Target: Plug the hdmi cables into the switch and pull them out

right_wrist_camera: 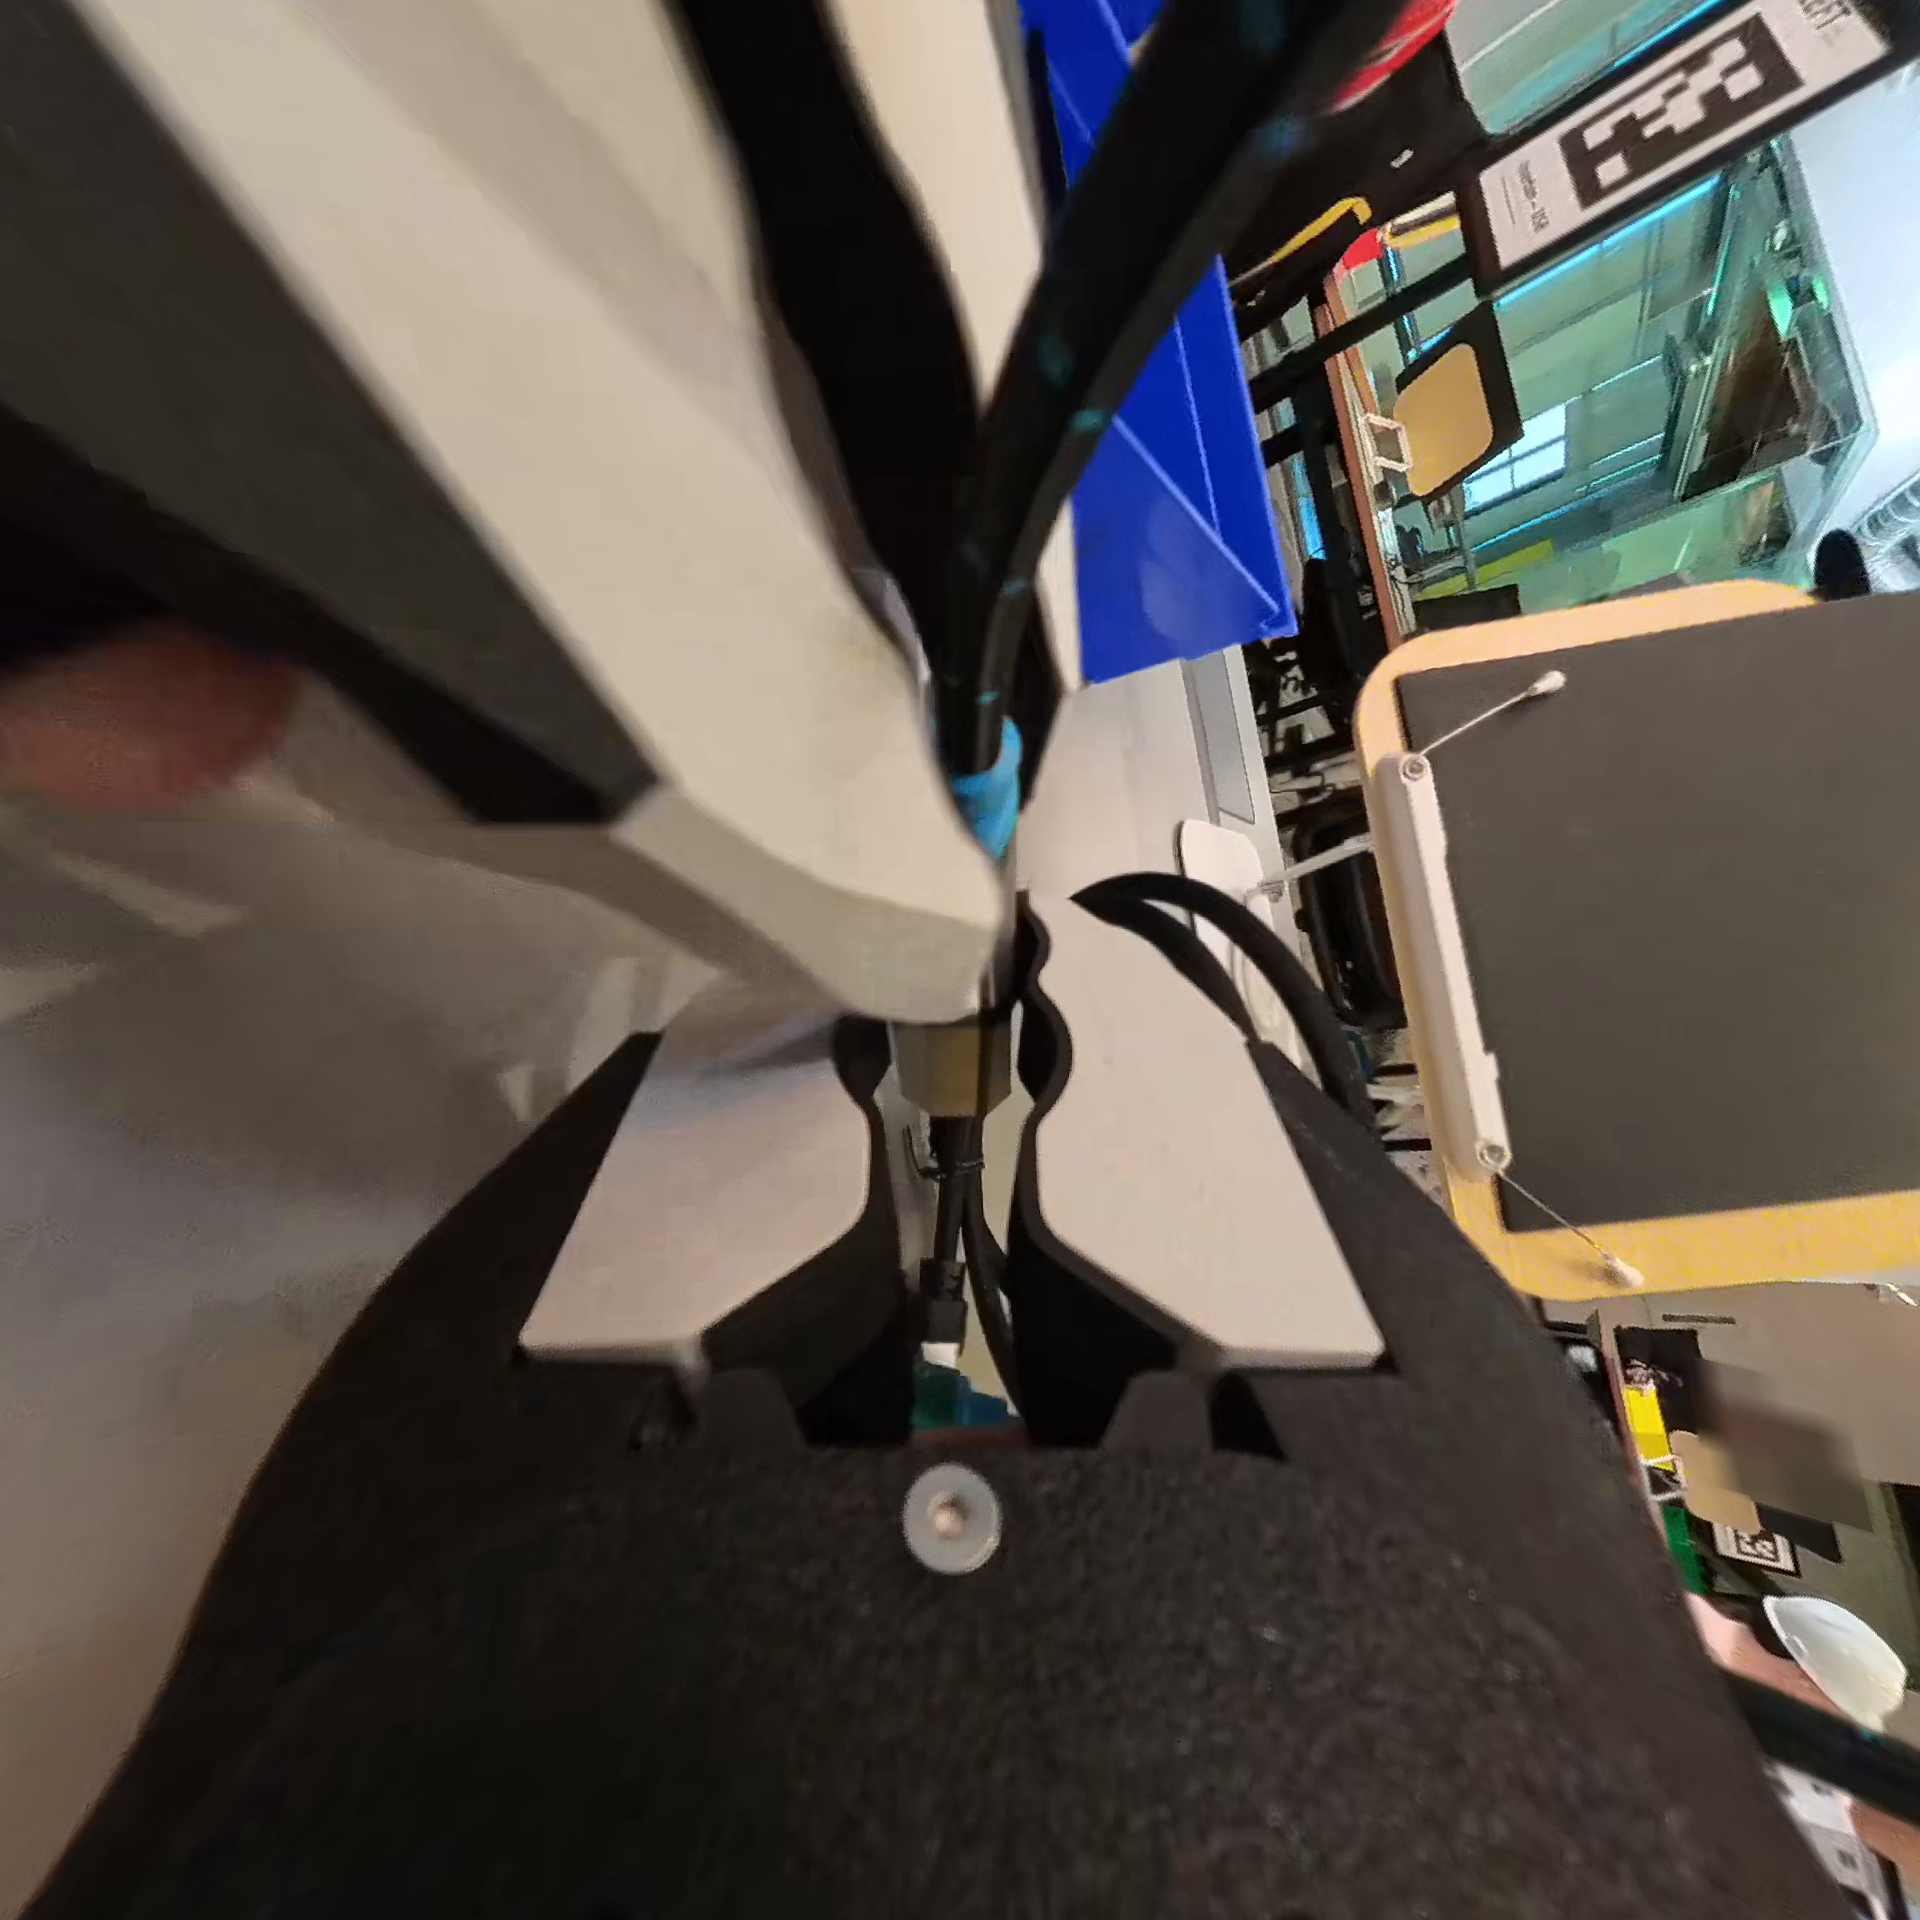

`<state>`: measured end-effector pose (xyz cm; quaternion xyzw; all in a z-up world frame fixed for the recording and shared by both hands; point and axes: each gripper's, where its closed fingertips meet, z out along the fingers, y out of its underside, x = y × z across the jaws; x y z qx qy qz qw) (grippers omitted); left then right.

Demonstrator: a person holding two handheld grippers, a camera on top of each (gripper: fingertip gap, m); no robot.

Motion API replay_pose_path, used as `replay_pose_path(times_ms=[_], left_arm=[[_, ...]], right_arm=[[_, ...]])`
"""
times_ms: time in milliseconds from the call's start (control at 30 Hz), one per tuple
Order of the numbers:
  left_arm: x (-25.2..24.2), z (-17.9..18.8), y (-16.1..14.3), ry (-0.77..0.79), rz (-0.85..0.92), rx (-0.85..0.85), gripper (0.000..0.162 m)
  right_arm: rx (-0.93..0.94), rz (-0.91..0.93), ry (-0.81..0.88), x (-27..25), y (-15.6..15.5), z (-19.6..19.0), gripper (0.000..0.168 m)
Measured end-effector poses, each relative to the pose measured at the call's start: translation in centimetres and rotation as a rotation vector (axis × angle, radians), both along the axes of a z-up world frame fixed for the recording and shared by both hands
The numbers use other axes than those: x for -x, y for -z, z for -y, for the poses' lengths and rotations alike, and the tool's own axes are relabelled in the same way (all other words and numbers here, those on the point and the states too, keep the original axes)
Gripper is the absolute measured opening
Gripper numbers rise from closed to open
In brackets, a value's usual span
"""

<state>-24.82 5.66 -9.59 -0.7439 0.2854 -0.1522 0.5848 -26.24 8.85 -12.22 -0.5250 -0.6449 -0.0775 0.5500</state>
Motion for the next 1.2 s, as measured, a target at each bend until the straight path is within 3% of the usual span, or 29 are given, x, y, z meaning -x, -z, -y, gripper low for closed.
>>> replay_pose_path(times_ms=[267,367,467,533,800,867,967,1033,1200], left_arm=[[0.3,0.0,1.2,-0.110,-0.092,0.042,0.021],[0.1,0.2,0.2,-0.096,-0.066,0.008,0.021],[-0.4,1.4,-2.5,-0.056,-0.093,-0.137,0.019],[-0.1,1.3,-1.6,-0.056,-0.050,-0.044,0.020],[1.9,-0.6,1.0,-0.058,0.097,0.099,0.020],[3.3,-1.4,1.5,-0.093,0.155,0.140,0.020],[5.9,-2.6,2.5,-0.139,0.266,0.245,0.021],[7.2,-3.1,3.5,-0.164,0.219,0.256,0.021],[7.7,-3.3,5.0,-0.166,0.266,0.365,0.021]], right_arm=[[-0.023,0.017,0.047,0.1,0.9,0.3,0.020],[-0.016,-0.027,0.035,0.0,0.4,0.6,0.020],[0.067,-0.022,0.157,-2.4,1.8,-2.0,0.020],[-0.030,0.029,0.160,-4.3,1.4,-3.1,0.020],[-0.029,0.006,0.101,-4.6,1.4,-2.0,0.020],[-0.005,-0.033,-0.016,-4.1,0.8,-0.4,0.020],[0.105,-0.152,-0.219,-4.3,-1.0,3.1,0.020],[0.212,-0.288,-0.322,-5.2,-3.6,5.2,0.020],[0.392,-0.788,-0.467,-12.1,-16.5,6.0,0.020]])
